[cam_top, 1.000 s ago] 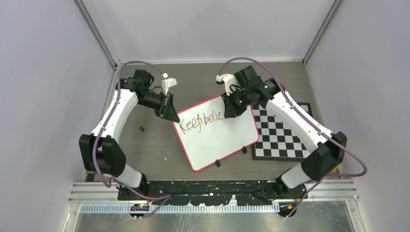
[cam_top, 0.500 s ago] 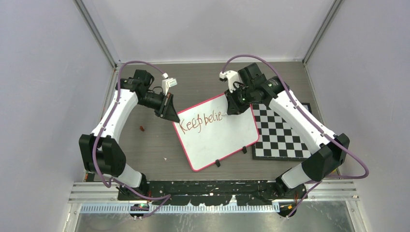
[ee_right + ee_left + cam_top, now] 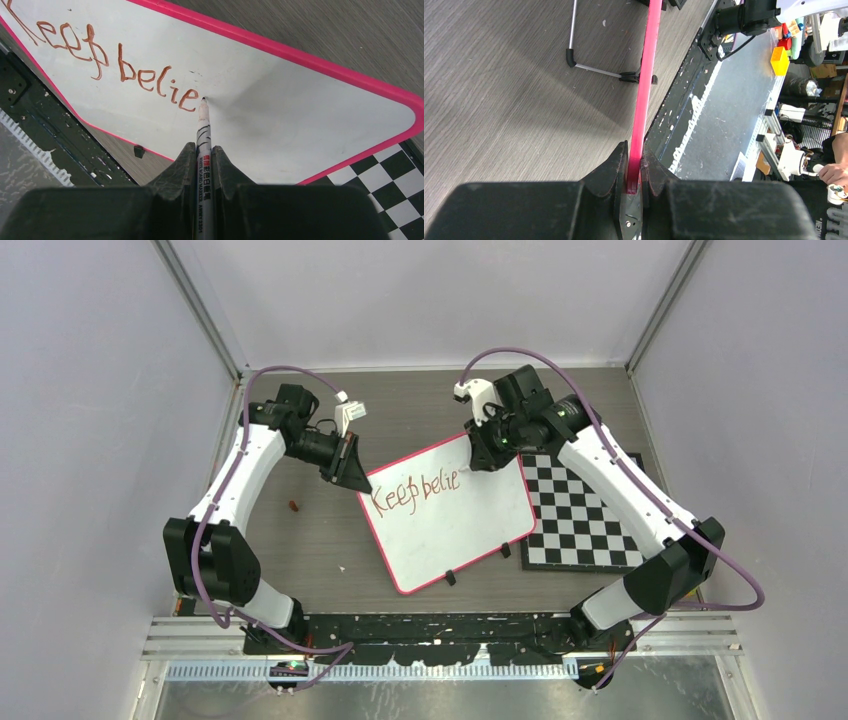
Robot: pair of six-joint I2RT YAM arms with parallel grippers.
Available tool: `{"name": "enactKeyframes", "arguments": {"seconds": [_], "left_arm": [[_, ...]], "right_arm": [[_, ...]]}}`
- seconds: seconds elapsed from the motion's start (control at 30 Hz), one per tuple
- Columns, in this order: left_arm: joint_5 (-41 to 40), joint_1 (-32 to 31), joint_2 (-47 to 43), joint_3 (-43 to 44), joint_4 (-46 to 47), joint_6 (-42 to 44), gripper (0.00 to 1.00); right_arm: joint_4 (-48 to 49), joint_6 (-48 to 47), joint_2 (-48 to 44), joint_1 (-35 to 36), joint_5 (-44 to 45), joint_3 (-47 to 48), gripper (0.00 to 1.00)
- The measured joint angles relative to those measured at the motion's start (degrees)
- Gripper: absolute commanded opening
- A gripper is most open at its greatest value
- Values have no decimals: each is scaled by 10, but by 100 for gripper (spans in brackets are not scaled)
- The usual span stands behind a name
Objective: Write a sentence on the whiteboard
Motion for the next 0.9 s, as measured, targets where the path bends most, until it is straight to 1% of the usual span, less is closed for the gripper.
{"name": "enactKeyframes", "arguments": {"seconds": [0.17, 0.5, 0.73, 0.9], "left_arm": [[0, 0, 0, 0, 0, 0, 0], [-2, 0, 0, 0, 0, -3, 0], [-2, 0, 0, 0, 0, -3, 0], [-2, 0, 0, 0, 0, -3, 0]], "right_arm": [[7, -2, 0, -3, 7, -8, 0], [-1, -2, -7, -3, -3, -52, 0], [-2, -2, -8, -4, 3, -46, 0], [-1, -2, -2, -12, 14, -15, 0]]}}
